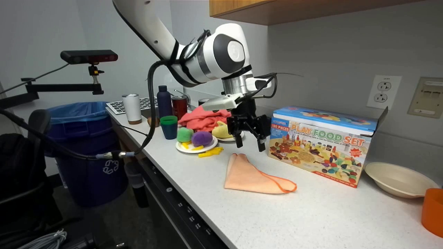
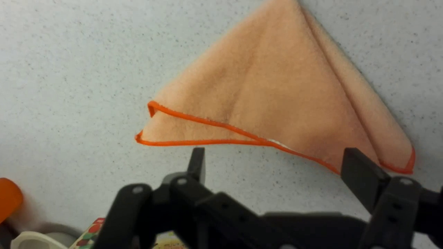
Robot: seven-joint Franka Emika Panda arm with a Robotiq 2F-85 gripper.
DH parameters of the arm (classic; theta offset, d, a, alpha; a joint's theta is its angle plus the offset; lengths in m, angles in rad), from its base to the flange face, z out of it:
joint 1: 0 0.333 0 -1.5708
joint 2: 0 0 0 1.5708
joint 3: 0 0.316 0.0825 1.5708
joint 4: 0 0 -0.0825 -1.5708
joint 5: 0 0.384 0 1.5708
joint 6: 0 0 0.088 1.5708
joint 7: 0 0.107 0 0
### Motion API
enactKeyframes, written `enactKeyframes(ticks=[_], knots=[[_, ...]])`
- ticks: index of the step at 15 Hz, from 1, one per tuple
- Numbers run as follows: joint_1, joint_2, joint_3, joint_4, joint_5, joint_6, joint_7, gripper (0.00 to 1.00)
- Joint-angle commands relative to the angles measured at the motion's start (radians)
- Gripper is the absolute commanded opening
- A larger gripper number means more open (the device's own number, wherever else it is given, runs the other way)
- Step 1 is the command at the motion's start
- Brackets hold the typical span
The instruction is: Unfold the orange towel
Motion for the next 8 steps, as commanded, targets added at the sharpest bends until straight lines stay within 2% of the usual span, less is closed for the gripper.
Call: enactKeyframes(ticks=[1, 8], knots=[[-0.004, 0.092, 0.01, 0.104, 0.089, 0.028, -0.033, 1.0], [0.003, 0.203, 0.028, 0.205, 0.202, 0.021, -0.062, 1.0]])
